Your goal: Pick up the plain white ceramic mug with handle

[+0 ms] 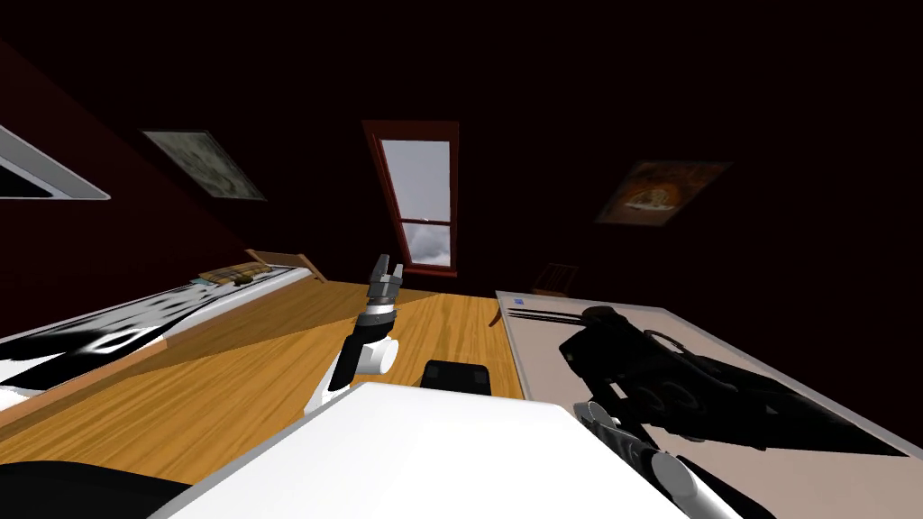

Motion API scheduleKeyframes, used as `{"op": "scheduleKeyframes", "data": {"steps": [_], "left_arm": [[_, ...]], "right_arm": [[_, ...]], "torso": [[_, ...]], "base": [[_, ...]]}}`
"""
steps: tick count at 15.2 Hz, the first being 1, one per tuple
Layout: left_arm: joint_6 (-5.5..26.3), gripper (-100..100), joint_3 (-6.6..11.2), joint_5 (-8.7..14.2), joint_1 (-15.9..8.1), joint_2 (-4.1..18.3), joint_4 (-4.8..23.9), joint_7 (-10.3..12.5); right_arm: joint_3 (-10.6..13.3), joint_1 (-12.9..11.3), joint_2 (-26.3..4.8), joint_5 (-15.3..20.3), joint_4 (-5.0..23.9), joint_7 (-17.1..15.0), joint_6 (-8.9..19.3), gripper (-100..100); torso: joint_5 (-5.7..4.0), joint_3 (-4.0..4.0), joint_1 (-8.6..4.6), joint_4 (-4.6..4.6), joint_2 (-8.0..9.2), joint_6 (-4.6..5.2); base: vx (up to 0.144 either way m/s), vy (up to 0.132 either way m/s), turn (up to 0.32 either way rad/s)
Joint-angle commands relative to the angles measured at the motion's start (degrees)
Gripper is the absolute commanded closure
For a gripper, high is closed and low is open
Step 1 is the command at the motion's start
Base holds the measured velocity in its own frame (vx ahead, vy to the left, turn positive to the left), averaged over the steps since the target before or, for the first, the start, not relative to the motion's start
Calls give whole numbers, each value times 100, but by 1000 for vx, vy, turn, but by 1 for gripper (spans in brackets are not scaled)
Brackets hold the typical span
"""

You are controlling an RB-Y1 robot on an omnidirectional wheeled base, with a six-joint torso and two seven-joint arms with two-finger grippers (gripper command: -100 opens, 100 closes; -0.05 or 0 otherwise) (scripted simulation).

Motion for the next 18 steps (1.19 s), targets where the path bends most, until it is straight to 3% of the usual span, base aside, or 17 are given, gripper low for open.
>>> {"op": "scheduleKeyframes", "data": {"steps": [1,9,10,11,14,15,16,18], "left_arm": [[0,0,0,0,0,0,0,0],[0,0,0,0,0,0,0,0],[0,0,0,0,0,0,0,0],[0,0,0,0,-1,0,0,0],[0,0,0,0,-3,0,1,0],[1,0,0,0,-3,0,1,0],[1,0,0,0,-3,0,1,0],[1,0,0,0,-3,0,1,0]], "right_arm": [[-87,7,-21,-122,170,-155,286,-100],[-311,65,-53,-395,591,-508,918,-100],[-273,44,-39,-340,524,-479,836,-100],[-234,-105,43,-273,704,-441,688,-100],[-189,-254,127,-202,874,-381,511,-100],[-211,-180,89,-227,766,-436,623,-100],[-207,-194,94,-223,787,-423,596,100],[-207,-193,93,-224,786,-422,594,100]], "torso": [[0,0,0,0,0,0],[-2,1,-9,0,1,0],[-3,4,-14,2,8,0],[-3,14,-12,5,26,-1],[-3,47,-6,17,84,0],[-3,53,-6,20,93,0],[-1,54,-3,20,94,1],[0,51,4,19,88,1]], "base": [[194,-49,-70],[187,-40,-67],[83,-41,-14],[15,-31,-18],[-41,-31,-19],[-29,-17,-2],[-9,-7,1],[-2,-4,-5]]}}
